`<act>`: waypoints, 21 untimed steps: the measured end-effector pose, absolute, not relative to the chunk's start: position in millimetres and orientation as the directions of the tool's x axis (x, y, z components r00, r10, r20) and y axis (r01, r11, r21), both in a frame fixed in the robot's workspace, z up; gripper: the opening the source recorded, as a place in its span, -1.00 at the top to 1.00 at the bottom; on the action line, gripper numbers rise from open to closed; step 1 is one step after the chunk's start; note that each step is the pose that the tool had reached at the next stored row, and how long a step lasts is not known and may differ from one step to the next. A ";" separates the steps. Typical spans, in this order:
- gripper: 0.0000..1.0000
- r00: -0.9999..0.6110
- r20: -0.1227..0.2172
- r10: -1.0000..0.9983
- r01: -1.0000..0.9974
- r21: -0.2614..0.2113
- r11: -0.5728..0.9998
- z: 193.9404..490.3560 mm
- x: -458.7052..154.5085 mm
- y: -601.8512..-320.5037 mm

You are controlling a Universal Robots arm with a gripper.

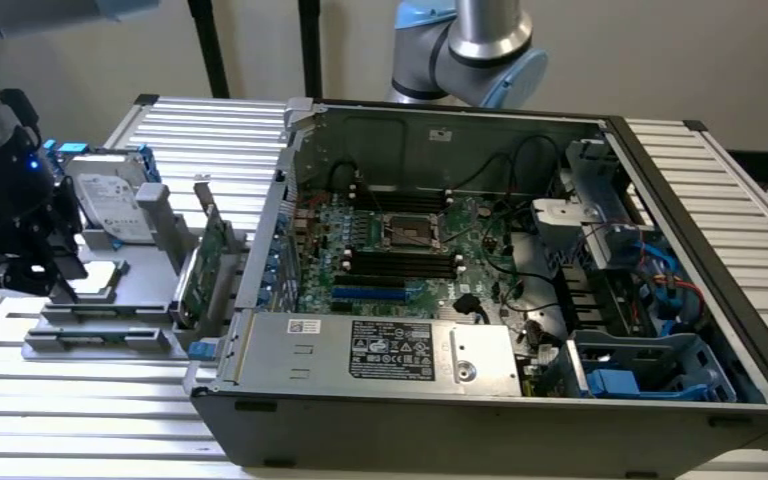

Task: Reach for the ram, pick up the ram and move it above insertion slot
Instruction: 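Pick up the ram and move it above insertion slot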

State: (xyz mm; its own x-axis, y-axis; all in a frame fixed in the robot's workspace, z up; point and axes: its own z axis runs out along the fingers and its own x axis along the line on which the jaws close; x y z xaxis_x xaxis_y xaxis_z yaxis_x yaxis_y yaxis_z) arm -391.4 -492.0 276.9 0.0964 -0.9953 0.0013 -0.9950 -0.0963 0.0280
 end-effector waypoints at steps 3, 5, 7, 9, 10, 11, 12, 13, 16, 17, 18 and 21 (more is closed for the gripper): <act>0.27 0.095 0.001 -0.995 -0.995 0.028 -0.095 271.5 -391.5 -494.2; 0.27 0.094 0.001 -0.996 -0.995 0.028 -0.094 267.7 -391.5 -496.0; 0.27 0.094 0.001 -0.996 -0.995 0.028 -0.094 264.0 -391.4 -497.8; 0.27 0.093 0.001 -0.996 -0.995 0.028 -0.093 260.4 -391.4 -499.8; 0.27 0.093 0.001 -0.996 -0.995 0.028 -0.093 258.6 -391.5 -500.6; 0.27 0.092 0.001 -0.996 -0.995 0.028 -0.092 256.8 -391.5 -501.3; 0.27 0.092 0.001 -0.996 -0.995 0.028 -0.092 255.1 -391.5 -501.9; 0.27 0.092 0.001 -0.996 -0.995 0.028 -0.092 253.2 -391.5 -502.3; 0.27 0.092 0.001 -0.996 -0.995 0.028 -0.092 247.7 -391.4 -503.0; 0.27 0.092 0.001 -0.996 -0.995 0.028 -0.092 245.9 -391.4 -503.1; 0.27 0.092 0.000 -0.996 -0.995 0.028 -0.092 244.1 -391.3 -503.2; 0.27 0.092 0.000 -0.996 -0.995 0.028 -0.092 238.6 -390.9 -503.4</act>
